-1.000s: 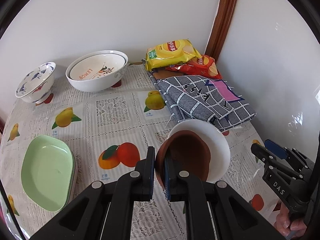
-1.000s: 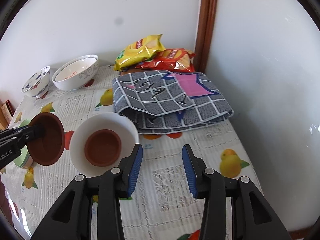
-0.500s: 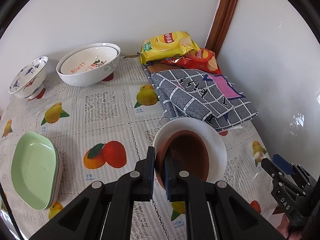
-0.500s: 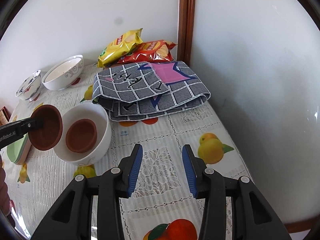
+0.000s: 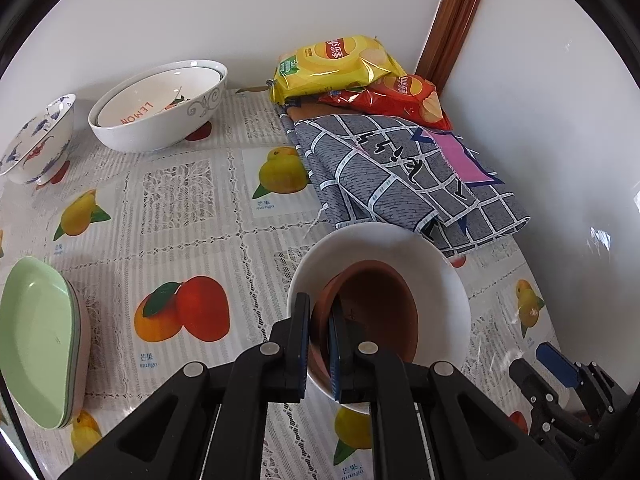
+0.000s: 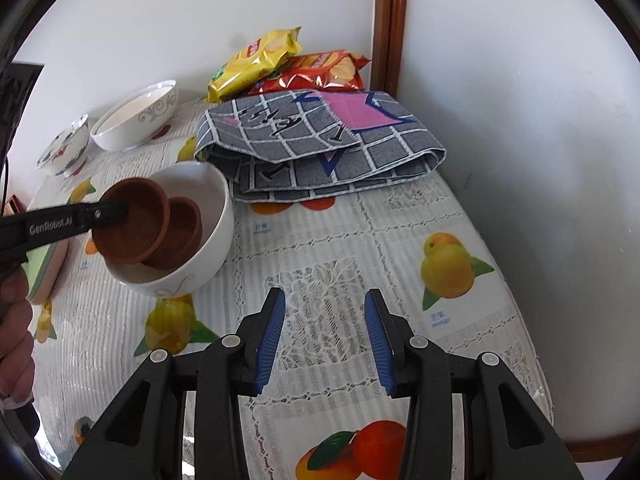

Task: Organize plates and bowls
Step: 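Lower the second brown saucer held by the left tool into the white bowl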

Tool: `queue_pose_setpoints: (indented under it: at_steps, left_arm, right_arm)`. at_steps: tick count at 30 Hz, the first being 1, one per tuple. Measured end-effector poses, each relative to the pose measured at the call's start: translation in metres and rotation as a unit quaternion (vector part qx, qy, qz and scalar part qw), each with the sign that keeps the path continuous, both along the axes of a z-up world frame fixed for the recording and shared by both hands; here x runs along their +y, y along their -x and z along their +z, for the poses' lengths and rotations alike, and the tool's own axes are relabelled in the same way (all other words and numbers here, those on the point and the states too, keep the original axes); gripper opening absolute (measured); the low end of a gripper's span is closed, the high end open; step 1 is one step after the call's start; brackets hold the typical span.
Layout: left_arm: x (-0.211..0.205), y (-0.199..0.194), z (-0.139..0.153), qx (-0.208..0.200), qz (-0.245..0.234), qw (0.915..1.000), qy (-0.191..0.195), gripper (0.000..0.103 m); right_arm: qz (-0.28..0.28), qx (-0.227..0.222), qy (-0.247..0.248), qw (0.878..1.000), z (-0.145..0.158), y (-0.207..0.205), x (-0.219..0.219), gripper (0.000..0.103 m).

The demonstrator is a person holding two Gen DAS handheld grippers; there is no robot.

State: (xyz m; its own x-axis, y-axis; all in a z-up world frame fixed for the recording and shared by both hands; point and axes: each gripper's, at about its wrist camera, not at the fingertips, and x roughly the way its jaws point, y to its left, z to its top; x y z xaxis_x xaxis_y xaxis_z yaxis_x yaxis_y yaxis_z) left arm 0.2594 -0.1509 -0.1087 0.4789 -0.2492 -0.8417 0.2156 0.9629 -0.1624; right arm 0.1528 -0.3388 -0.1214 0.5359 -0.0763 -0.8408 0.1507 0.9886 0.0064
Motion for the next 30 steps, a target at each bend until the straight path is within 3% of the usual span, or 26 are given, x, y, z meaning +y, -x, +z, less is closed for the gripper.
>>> queue_pose_setpoints:
  at_steps: [18, 30]
  left_arm:
    - [-0.006, -0.014, -0.017, 0.030, -0.010, 0.9987, 0.041, 0.010]
    - [-0.008, -0.008, -0.014, 0.045, -0.034, 0.9980, 0.030, 0.013]
  right_arm:
    - [-0.003, 0.012, 0.007, 1.000, -0.005, -0.006, 0.004, 0.044]
    - [0.003, 0.008, -0.010, 1.000, -0.002, -0.015, 0.014, 0.044]
